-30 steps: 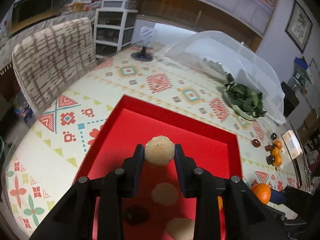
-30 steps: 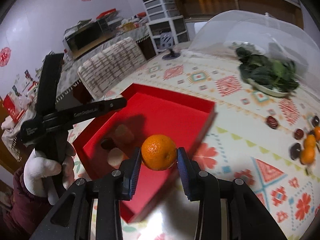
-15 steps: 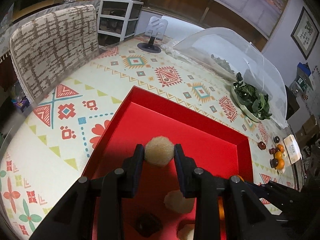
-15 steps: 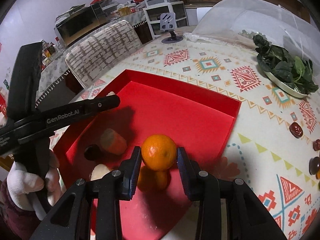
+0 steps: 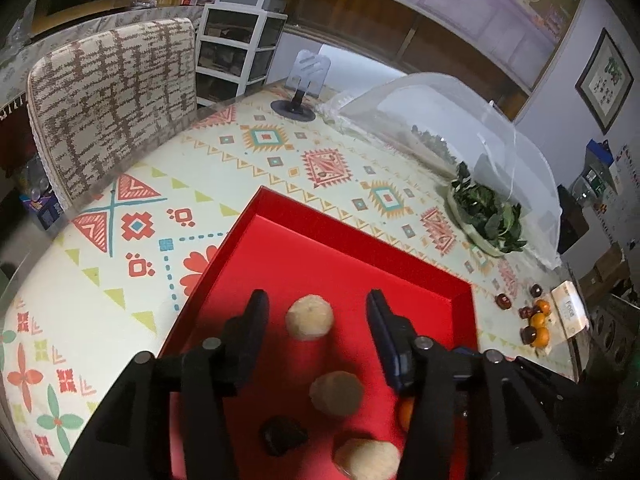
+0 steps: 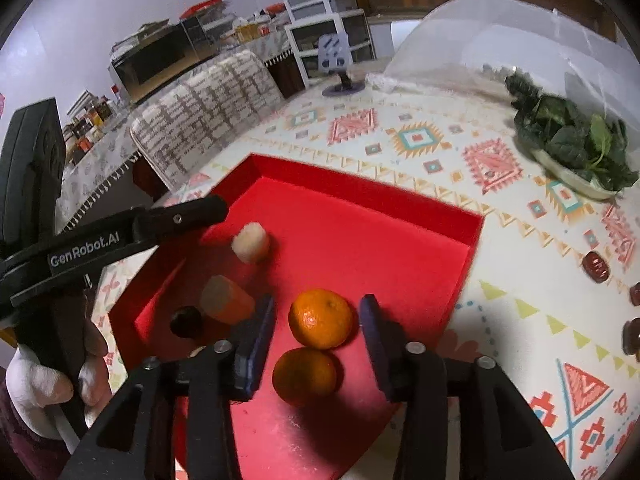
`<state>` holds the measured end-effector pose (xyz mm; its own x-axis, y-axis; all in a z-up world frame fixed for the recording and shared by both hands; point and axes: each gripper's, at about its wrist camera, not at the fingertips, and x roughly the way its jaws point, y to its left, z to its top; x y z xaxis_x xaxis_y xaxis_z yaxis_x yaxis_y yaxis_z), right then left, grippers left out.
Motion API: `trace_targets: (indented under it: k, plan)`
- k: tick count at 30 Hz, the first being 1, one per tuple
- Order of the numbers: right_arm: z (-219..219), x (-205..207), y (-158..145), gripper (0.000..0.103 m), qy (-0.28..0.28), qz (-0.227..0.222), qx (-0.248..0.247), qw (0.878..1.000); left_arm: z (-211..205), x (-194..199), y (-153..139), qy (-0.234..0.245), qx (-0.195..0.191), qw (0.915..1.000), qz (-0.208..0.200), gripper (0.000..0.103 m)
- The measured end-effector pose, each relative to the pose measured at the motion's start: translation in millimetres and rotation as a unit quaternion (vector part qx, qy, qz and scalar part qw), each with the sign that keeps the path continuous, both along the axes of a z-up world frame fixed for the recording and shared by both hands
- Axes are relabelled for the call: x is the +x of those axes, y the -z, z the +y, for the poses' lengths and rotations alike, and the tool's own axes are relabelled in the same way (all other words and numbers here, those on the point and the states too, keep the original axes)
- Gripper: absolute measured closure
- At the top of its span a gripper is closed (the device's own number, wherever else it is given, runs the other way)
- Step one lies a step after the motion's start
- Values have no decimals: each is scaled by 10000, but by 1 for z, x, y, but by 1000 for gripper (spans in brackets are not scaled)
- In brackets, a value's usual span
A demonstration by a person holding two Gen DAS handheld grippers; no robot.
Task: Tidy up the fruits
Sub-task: 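Release the rice cake into the red tray with the left tool while the right tool drops the orange there, then move both open tools back over the remaining fruit on the table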
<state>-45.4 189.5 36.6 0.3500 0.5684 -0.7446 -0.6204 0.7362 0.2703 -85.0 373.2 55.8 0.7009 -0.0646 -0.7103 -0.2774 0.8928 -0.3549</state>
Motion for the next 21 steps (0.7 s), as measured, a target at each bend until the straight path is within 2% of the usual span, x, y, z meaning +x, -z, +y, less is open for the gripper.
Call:
trace_targets:
  k: [4, 8, 14, 21]
  plan:
    - [-14, -6, -16, 51, 91, -184, 162, 9997, -6, -11, -13, 24, -227, 9996, -151, 48]
    - [-31, -13, -26, 47, 185, -261, 287, 9991, -19, -22, -26, 115, -396, 9987, -298, 37]
    - [-61, -21, -27, 46, 357, -225, 404, 9983, -59, -46, -42, 186, -491, 9978, -410, 27]
    - [-113, -31, -27, 43, 683, -185, 580, 9958, -111, -78, -47, 508, -1012, 9908, -741, 24]
